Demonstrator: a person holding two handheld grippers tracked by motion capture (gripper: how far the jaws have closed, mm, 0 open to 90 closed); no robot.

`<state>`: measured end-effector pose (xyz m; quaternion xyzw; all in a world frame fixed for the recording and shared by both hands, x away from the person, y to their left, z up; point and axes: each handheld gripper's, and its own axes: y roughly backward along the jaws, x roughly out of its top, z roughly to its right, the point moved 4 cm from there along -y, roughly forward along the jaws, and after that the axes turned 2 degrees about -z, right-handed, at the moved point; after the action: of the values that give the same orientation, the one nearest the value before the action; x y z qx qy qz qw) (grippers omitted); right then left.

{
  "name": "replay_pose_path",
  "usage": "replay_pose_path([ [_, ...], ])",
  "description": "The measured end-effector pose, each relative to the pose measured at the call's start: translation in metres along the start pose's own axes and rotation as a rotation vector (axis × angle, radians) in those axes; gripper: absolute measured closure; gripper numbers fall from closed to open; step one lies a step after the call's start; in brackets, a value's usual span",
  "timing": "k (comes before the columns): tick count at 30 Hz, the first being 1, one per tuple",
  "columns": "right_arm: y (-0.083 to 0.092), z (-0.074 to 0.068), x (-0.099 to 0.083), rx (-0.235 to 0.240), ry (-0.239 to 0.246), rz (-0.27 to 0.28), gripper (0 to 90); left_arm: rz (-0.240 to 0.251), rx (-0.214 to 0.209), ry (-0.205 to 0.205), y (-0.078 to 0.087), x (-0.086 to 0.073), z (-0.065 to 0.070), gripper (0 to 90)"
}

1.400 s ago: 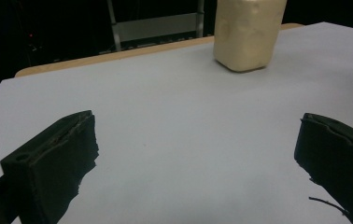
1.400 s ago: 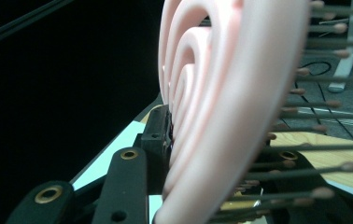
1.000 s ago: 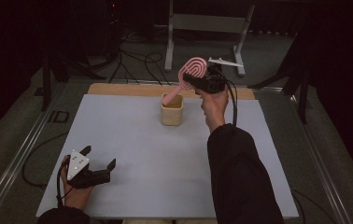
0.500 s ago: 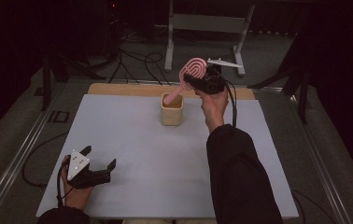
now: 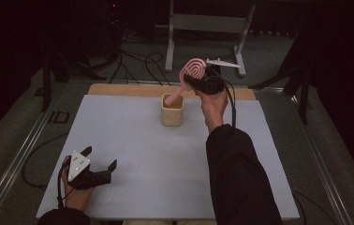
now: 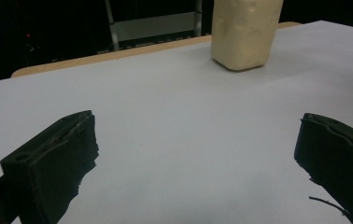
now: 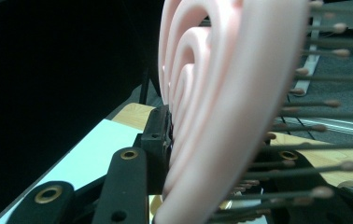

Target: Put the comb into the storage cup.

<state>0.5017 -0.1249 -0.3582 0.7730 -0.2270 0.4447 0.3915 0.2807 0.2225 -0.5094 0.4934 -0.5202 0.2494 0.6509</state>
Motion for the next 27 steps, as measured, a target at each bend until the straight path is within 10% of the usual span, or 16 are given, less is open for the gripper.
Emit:
replay_pose_path([
  [27,-0.011,-0.003,-0.009,-0.036,0.04,-0.033,63.5,-0.001,-0.002,-0.003,0.0,0.0,0.0,0.0],
])
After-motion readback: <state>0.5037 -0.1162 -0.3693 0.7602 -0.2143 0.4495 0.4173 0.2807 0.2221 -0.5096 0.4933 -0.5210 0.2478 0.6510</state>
